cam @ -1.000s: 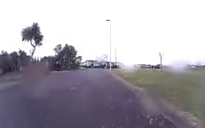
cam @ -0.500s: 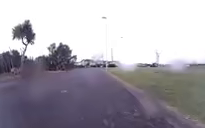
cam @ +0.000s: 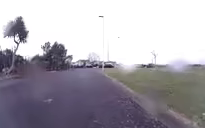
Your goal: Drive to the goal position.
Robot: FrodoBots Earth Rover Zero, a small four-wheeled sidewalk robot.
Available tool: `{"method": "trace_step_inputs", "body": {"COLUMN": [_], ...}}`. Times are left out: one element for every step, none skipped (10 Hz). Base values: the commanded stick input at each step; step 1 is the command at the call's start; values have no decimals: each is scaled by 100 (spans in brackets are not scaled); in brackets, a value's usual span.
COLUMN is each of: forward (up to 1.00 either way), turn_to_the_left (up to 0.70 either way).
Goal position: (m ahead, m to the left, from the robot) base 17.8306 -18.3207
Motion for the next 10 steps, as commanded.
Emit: {"method": "trace_step_inputs", "body": {"forward": [100,100,100,100,100,100,100,100,100,100], "turn_to_the_left": [39,40,40,40,40,34,26,0,0,0]}}
